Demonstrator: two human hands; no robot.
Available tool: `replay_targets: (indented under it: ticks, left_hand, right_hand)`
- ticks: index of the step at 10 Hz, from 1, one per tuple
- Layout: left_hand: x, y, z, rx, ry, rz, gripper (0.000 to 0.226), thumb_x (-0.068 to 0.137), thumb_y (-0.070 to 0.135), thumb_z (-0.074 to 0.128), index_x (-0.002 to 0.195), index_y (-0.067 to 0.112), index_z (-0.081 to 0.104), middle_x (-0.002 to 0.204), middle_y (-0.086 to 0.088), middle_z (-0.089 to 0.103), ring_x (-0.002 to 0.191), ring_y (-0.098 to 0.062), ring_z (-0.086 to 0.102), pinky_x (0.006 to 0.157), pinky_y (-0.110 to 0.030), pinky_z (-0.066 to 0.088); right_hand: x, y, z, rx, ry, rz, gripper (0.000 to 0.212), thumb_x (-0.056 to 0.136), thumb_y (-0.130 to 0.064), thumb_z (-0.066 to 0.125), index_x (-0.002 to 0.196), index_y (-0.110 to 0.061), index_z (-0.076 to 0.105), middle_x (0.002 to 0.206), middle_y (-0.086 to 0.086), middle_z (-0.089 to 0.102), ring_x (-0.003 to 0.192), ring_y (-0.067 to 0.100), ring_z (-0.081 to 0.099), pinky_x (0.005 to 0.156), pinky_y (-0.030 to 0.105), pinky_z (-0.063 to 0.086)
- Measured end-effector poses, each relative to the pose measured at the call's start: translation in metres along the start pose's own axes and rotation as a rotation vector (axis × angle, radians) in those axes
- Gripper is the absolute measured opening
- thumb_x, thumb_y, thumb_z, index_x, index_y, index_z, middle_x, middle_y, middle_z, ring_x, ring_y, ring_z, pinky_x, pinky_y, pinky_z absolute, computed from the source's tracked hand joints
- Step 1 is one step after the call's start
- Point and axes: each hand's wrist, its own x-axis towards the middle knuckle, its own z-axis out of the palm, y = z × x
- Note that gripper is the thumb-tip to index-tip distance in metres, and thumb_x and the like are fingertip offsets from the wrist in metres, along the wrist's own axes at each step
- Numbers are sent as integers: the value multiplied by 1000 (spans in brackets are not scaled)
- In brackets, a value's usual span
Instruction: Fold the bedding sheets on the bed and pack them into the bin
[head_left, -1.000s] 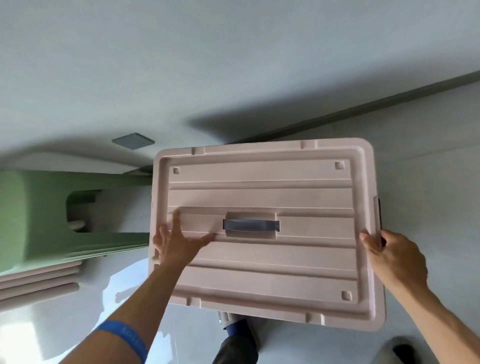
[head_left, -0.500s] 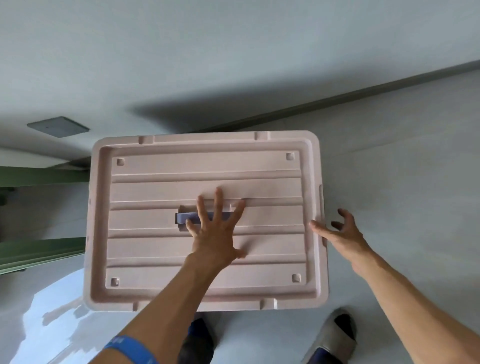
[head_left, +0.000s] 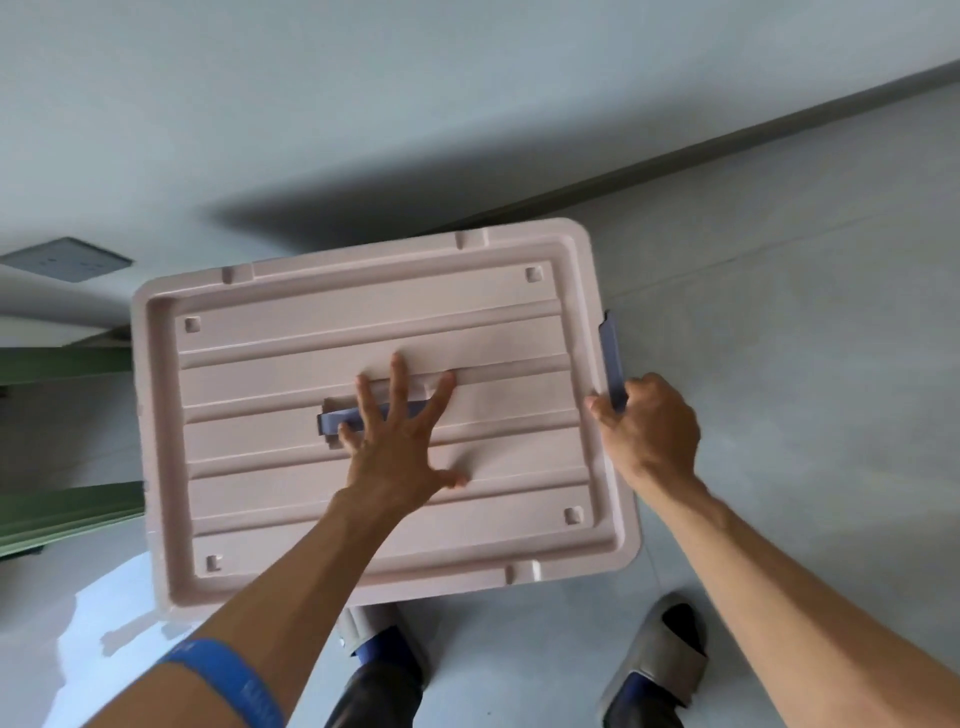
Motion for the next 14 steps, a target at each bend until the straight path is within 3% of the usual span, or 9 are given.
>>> replay_targets:
  ticks: [3, 5, 6, 7, 8, 9, 12, 13, 14]
  left_hand:
    - [0, -3, -20, -503, 289, 16, 80, 83, 43, 69, 150, 30, 29, 160, -3, 18, 142, -36, 25, 107, -61, 36]
    - [-74, -178, 6, -666, 645, -612, 57, 81, 30, 66, 134, 22, 46, 132, -5, 47, 118, -28, 44, 97, -45, 42]
    - [-77, -242, 18, -706, 382, -690, 82, 80, 47, 69, 148, 24, 29, 147, -3, 37, 133, -29, 34, 106, -46, 33]
    - [-63, -283, 35, -1306, 14, -674, 115, 69, 60, 78, 156, 25, 11, 157, -2, 30, 141, -25, 34, 114, -44, 29]
    - [-58, -287, 42, -1547, -9, -694, 114, 59, 61, 83, 151, 23, 29, 141, 0, 51, 126, -22, 51, 107, -41, 40]
    - [-58, -273, 49, -1403, 276, -731, 45, 68, 54, 81, 93, 19, 66, 83, 4, 60, 75, -15, 59, 65, -26, 48]
    - [-64, -250, 25, -791, 424, -778, 40, 83, 47, 61, 58, 18, 48, 69, -5, 55, 63, -28, 52, 56, -30, 35]
    - [-79, -243, 26, -884, 417, -727, 29, 84, 41, 61, 72, 14, 56, 74, -5, 57, 69, -28, 55, 57, -31, 40]
    - [-119, -196, 42, -1053, 421, -904, 46, 89, 41, 60, 129, 23, 51, 123, -8, 52, 110, -31, 50, 90, -45, 46]
  right_hand:
    - [-7, -91, -5, -226, 158, -509, 55, 89, -26, 64, 137, -7, 45, 141, 19, 47, 120, 44, 49, 93, 53, 45]
    - [-139, -208, 103, -398, -444, -818, 79, 85, -46, 69, 150, -24, 29, 166, 4, 0, 150, 36, 10, 114, 55, 28]
    - [-143, -210, 113, -456, -387, -832, 85, 68, -47, 83, 140, -20, 46, 165, 10, 10, 145, 42, 25, 105, 59, 38]
    - [-138, -208, 118, -520, -384, -883, 86, 67, -46, 84, 141, -25, 46, 165, 9, 4, 145, 41, 27, 105, 55, 44]
    - [-136, -213, 118, -535, -427, -889, 83, 79, -49, 73, 148, -29, 31, 165, 5, -14, 150, 37, 10, 115, 50, 32]
    - [-138, -216, 117, -528, -439, -854, 85, 81, -50, 71, 151, -28, 28, 164, 3, -19, 151, 35, 3, 118, 50, 26]
    - [-136, -227, 105, -420, -586, -824, 80, 85, -49, 64, 152, -31, 24, 162, -4, -24, 152, 30, -7, 121, 50, 15]
    - [-131, -223, 94, -235, -677, -756, 68, 88, -43, 64, 149, -31, 37, 165, -5, -8, 152, 22, 0, 122, 42, 14]
    - [-130, -184, 73, 224, -422, -483, 27, 89, -23, 65, 115, -22, 68, 133, -4, 60, 126, 17, 53, 103, 29, 42]
